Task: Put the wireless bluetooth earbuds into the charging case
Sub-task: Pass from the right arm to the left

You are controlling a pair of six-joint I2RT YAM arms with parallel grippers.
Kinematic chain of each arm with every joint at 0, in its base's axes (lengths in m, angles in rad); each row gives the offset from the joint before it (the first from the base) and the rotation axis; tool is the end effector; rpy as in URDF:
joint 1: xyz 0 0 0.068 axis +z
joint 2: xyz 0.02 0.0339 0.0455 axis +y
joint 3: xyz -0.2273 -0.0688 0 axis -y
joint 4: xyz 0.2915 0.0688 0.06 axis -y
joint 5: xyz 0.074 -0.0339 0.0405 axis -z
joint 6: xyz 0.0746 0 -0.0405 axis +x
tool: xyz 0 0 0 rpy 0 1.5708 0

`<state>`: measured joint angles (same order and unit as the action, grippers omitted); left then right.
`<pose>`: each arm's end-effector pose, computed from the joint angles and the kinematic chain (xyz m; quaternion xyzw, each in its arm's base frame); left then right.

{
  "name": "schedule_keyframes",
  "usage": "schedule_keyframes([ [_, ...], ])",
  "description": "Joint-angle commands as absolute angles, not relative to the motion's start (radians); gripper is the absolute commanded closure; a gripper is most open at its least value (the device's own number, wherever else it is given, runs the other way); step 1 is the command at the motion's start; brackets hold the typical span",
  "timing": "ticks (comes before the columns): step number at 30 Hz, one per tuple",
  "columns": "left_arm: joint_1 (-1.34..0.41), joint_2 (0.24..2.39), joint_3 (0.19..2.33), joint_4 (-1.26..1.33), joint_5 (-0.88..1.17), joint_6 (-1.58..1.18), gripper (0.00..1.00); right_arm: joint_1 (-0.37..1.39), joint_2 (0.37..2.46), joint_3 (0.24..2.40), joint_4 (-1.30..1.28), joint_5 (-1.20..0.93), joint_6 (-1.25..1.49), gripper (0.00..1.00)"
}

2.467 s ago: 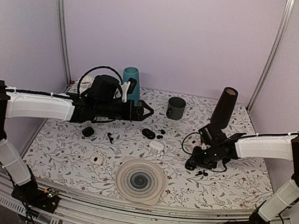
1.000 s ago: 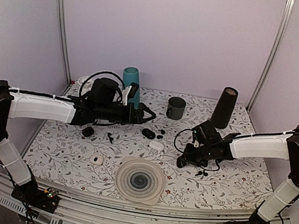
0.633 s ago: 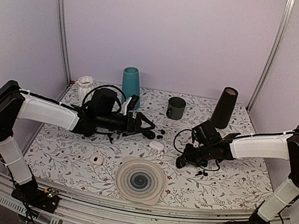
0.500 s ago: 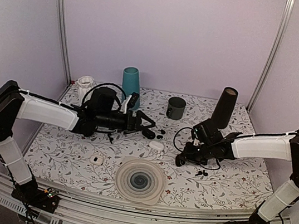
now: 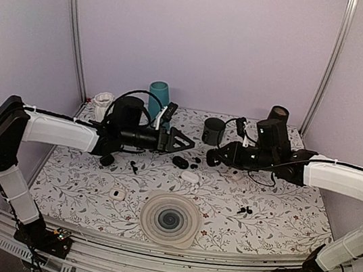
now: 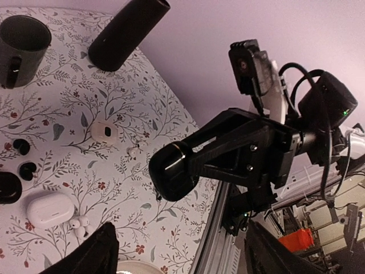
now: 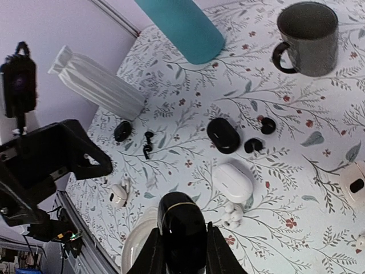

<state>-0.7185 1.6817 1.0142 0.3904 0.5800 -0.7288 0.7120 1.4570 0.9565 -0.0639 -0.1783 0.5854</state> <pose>0.3061 -0.3220 0.1688 0.1684 0.7655 -0.5534 0.2817 0.2967 0.2735 0.1732 -0.0980 0.8681 0.3523 0.3356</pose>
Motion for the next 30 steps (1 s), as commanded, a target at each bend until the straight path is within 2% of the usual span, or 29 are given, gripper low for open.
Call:
schedule_keyframes([
  [1, -0.713, 1.711, 1.040, 0.516, 0.707, -0.767, 0.25, 0.710, 1.400, 1.013, 0.045, -0.293, 0.517, 0.91],
  [12, -0.717, 1.722, 1.050, 0.689, 0.826, -0.862, 0.36, 0.709, 1.407, 1.073, 0.090, -0.431, 0.485, 0.89],
  [26, -0.721, 1.748, 1.078, 0.721, 0.834, -0.905, 0.47, 0.709, 1.433, 1.094, 0.128, -0.549, 0.509, 0.88],
  [30, -0.725, 1.756, 1.081, 0.760, 0.842, -0.936, 0.53, 0.709, 1.442, 1.093, 0.126, -0.556, 0.510, 0.87],
])
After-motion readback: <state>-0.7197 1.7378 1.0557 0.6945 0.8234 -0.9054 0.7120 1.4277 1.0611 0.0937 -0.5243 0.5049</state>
